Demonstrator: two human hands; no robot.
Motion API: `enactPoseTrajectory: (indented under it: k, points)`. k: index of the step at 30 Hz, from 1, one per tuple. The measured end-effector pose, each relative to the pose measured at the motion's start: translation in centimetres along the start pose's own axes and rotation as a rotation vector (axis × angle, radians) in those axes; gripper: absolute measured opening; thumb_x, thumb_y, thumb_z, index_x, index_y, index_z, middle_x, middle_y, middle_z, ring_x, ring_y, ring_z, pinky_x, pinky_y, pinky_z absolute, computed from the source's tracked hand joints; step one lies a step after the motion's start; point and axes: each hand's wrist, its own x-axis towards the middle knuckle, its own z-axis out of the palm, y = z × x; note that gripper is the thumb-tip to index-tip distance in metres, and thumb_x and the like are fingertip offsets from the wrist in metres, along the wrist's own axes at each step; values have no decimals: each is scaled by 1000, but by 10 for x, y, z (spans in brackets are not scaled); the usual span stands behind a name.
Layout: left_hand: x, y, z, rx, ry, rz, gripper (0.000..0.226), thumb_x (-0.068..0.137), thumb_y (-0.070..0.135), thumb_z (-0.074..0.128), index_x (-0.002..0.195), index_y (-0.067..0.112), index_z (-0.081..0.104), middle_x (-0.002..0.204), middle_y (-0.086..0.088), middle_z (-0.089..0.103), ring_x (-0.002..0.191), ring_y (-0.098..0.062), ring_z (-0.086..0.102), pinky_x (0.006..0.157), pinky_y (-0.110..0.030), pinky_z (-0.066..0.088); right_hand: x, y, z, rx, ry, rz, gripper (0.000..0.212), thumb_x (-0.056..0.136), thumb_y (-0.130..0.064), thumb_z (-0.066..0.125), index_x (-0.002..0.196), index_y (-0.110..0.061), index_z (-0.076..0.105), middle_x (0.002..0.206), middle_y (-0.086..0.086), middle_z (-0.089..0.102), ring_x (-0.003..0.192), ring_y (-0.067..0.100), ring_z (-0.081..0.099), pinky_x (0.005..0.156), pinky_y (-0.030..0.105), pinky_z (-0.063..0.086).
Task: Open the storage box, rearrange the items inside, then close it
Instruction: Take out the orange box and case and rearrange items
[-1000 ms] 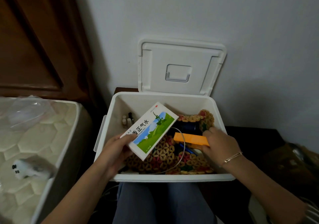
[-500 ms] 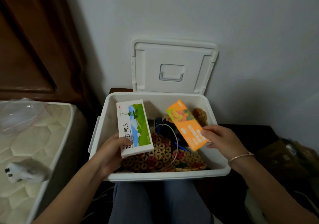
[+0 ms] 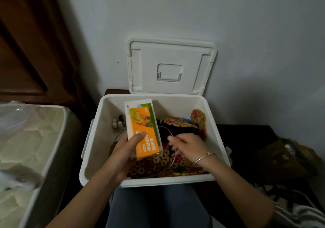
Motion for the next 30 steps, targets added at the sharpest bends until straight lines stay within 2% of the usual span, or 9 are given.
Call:
enactPoseTrajectory:
  k: [2, 5, 8, 13, 16, 22, 24, 28, 30]
  points:
    - [-1, 1, -3, -62, 34, 3, 43, 79, 41, 70, 118, 23, 65, 106, -3, 75, 93, -19, 73, 63, -25, 57, 10, 21, -20, -255, 58, 65, 32, 91, -42, 54, 93, -14, 68, 90, 2, 70, 85, 18, 66, 75, 31, 50]
    - [1, -1, -7, -91, 95, -11, 37, 85, 37, 67, 119, 22, 64, 105, -2, 76, 91, -17, 74, 68, -29, 53, 22, 41, -22, -483, -101, 119, 33, 91, -35, 56, 118, -16, 61, 109, -2, 65, 108, 21, 59, 84, 24, 43]
    - [0, -1, -8, -122, 113, -30, 37, 86, 37, 66, 120, 22, 63, 104, -2, 76, 89, -17, 74, 71, -31, 51, 31, 49, -5, -434, -292, 109, 29, 92, -29, 55, 114, -9, 58, 96, -2, 60, 102, 23, 59, 75, 23, 38]
    - [1, -3, -8, -83, 121, -19, 39, 85, 39, 67, 121, 23, 62, 102, 1, 76, 88, -14, 74, 67, -28, 52, 40, 61, -10, -500, -364, 102, 27, 94, -13, 48, 115, -10, 66, 119, 4, 64, 111, 21, 57, 83, 18, 37]
    - [1, -3, -7, -77, 126, -29, 40, 84, 40, 69, 120, 24, 62, 101, 2, 76, 87, -13, 74, 69, -29, 50, 42, 66, -9, -521, -282, 130, 24, 93, -17, 51, 105, -11, 72, 114, 2, 68, 106, 18, 61, 86, 20, 42]
    - [2, -4, -8, -61, 124, -57, 45, 83, 41, 69, 123, 23, 61, 103, 1, 76, 89, -15, 74, 67, -28, 50, 44, 65, 9, -530, -221, 224, 41, 82, -50, 64, 64, -16, 51, 62, -2, 49, 58, 12, 47, 51, 26, 34]
    - [2, -4, -8, -60, 128, -62, 45, 83, 41, 69, 123, 23, 60, 103, 1, 76, 89, -15, 74, 66, -28, 51, 45, 59, 13, -576, -143, 193, 39, 87, -49, 57, 63, -23, 41, 64, -4, 46, 62, 15, 48, 51, 28, 32]
    - [0, -4, -8, -54, 139, -68, 42, 82, 41, 70, 120, 25, 60, 99, 3, 76, 85, -13, 74, 65, -29, 51, 48, 49, -2, -718, 257, 111, 34, 95, -41, 45, 82, -13, 57, 79, 9, 65, 75, 29, 63, 55, 27, 34]
    - [0, -4, -8, -49, 139, -76, 44, 83, 41, 70, 122, 25, 59, 100, 3, 76, 86, -13, 74, 65, -29, 51, 52, 47, -11, -757, 360, 114, 39, 97, -41, 43, 76, -11, 55, 75, 12, 66, 72, 30, 63, 54, 28, 32]
